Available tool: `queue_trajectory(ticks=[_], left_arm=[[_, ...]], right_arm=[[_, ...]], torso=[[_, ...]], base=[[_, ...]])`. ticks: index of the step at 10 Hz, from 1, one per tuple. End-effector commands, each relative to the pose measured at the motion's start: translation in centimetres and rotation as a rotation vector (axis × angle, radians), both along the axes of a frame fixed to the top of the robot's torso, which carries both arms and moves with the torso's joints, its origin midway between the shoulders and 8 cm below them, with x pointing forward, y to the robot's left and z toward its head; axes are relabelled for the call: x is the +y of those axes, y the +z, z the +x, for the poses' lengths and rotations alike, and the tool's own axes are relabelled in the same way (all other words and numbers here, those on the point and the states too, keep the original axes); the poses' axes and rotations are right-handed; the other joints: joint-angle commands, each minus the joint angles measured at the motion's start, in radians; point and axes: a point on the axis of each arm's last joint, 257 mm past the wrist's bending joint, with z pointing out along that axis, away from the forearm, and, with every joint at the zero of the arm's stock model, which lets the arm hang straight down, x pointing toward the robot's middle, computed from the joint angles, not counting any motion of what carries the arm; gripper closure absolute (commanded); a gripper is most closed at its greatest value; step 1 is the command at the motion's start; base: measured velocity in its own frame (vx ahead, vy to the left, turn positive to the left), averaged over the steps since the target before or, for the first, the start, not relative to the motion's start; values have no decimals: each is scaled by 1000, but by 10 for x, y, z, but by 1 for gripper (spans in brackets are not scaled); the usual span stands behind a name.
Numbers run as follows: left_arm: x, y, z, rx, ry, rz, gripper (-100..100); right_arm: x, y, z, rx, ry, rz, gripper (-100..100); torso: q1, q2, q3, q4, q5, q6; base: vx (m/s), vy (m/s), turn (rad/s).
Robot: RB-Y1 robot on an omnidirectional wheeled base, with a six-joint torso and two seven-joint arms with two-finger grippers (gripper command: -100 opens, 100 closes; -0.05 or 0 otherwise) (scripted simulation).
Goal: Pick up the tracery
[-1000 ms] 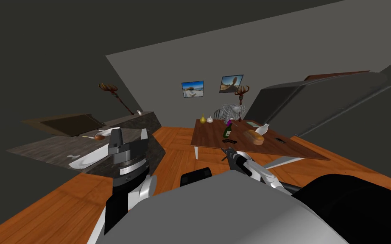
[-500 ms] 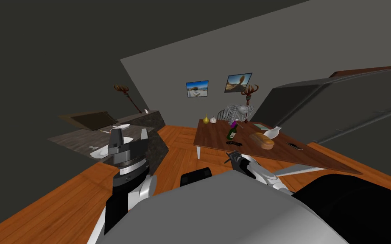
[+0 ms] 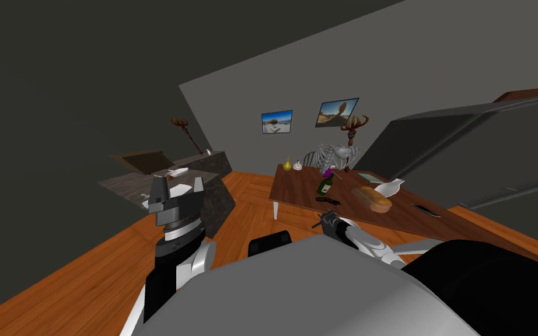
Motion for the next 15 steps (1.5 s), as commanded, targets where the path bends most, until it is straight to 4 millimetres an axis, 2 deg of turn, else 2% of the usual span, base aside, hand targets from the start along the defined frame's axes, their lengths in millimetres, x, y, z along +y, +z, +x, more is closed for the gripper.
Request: queue_trajectory(ticks=[1, 3, 4, 5, 8, 9, 12, 14, 15], left_arm=[[0, 0, 0, 0, 0, 0, 0], [0, 0, 0, 0, 0, 0, 0], [0, 0, 0, 0, 0, 0, 0], [0, 0, 0, 0, 0, 0, 0], [0, 0, 0, 0, 0, 0, 0], [0, 0, 0, 0, 0, 0, 0], [0, 0, 0, 0, 0, 0, 0], [0, 0, 0, 0, 0, 0, 0], [0, 0, 0, 0, 0, 0, 0]], right_arm=[[-21, -4, -12, 42, 13, -69, -100], [-26, -7, -18, 60, 17, -89, -100], [-45, -9, -29, 98, 20, -147, -100], [-45, -9, -30, 103, 27, -156, -100], [-96, -4, -55, 209, 72, -342, -100], [-98, -4, -58, 217, 73, -348, -100], [-136, 2, -78, 305, 108, -474, -100], [-136, 2, -78, 306, 113, -478, -100], [-144, 3, -85, 333, 127, -506, -100]], torso=[[0, 0, 0, 0, 0, 0], [0, 0, 0, 0, 0, 0], [0, 0, 0, 0, 0, 0], [0, 0, 0, 0, 0, -1], [0, -1, -1, 0, 0, 0], [-1, -2, -1, 0, 0, 0], [-2, -2, -1, 0, 0, 0], [-2, -3, -2, -1, -1, 0], [-1, -1, -1, 0, 0, 0]], base=[[10, 11, 153], [8, 1, 28], [8, 6, 131], [11, 0, 88], [28, -1, 174], [29, -12, 42], [50, -26, 128], [34, -26, 11], [22, -17, 68]])
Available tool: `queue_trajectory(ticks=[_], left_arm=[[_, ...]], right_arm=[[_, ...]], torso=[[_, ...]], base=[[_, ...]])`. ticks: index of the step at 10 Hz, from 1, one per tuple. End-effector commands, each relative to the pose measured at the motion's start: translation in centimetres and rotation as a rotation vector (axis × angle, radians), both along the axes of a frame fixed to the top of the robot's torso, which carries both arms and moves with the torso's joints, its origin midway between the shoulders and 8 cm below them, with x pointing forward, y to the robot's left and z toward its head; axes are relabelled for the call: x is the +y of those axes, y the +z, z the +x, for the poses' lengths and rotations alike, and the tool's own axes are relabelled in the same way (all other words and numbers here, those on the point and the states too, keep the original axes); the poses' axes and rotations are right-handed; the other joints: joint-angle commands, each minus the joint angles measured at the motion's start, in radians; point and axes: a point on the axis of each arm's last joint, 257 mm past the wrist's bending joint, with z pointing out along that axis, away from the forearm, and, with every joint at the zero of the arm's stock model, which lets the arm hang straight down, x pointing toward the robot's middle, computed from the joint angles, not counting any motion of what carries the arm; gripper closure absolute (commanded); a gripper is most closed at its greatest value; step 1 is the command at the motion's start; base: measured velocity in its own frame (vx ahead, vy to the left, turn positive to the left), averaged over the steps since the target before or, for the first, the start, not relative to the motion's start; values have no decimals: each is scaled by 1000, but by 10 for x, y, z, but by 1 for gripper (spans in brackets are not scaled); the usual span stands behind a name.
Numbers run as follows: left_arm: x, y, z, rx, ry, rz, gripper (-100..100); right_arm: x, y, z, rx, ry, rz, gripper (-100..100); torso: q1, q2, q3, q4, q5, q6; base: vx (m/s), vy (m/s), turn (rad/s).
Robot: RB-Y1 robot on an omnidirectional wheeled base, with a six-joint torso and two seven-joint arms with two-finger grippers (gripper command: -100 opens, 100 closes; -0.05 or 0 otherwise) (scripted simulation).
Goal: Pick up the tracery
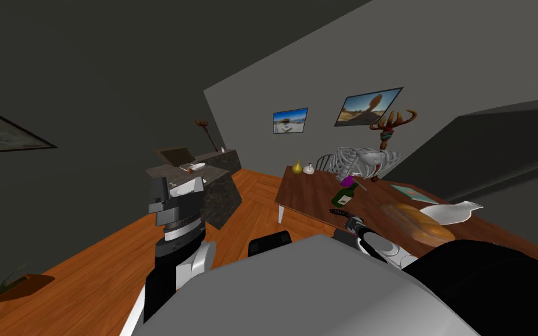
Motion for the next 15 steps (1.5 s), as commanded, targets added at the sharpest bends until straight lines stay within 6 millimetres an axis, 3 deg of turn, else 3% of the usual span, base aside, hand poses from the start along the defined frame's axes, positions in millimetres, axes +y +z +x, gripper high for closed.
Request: queue_trajectory(ticks=[1, 4, 5, 6, 7, 8, 12, 13, 14, 15], left_arm=[[0, 0, 0, 0, 0, 0, 0], [0, 0, 0, 0, 0, 0, 0], [0, 0, 0, 0, 0, 0, 0], [0, 0, 0, 0, 0, 0, 0], [0, 0, 0, 0, 0, 0, 0], [0, 0, 0, 0, 0, 0, 0], [0, 0, 0, 0, 0, 0, 0], [0, 0, 0, 0, 0, 0, 0], [0, 0, 0, 0, 0, 0, 0], [0, 0, 0, 0, 0, 0, 0]], right_arm=[[-10, 1, -8, 39, 15, -34, -100], [-18, 0, -20, 78, 32, -60, -100], [-19, 0, -20, 80, 32, -61, 0], [-11, -9, -22, 77, 24, -63, -100], [-15, -4, -22, 77, 26, -58, -100], [-15, -4, -22, 77, 26, -61, 100], [-15, -5, -22, 79, 27, -59, 100], [-15, -5, -22, 79, 27, -59, 0], [-14, -5, -22, 79, 27, -59, 100], [-14, -5, -22, 79, 27, -59, 0]], torso=[[0, 0, 0, 0, 0, 0], [-4, -5, -3, -1, -1, 0], [-2, -3, -2, -1, -1, 0], [0, 0, 0, 0, 0, 0], [-3, -1, 0, 0, -1, 0], [-2, 0, 0, 0, -1, 0], [2, 2, 1, 1, 1, 0], [2, 2, 1, 1, 1, 1], [2, 2, 1, 1, 1, 1], [3, 2, 2, 1, 1, 1]], base=[[46, -44, 108], [83, -59, 75], [9, -8, -1], [35, -76, 60], [21, -50, 26], [0, 0, 0], [1, -1, 2], [0, 0, 0], [0, 0, 0], [0, 0, 0]])
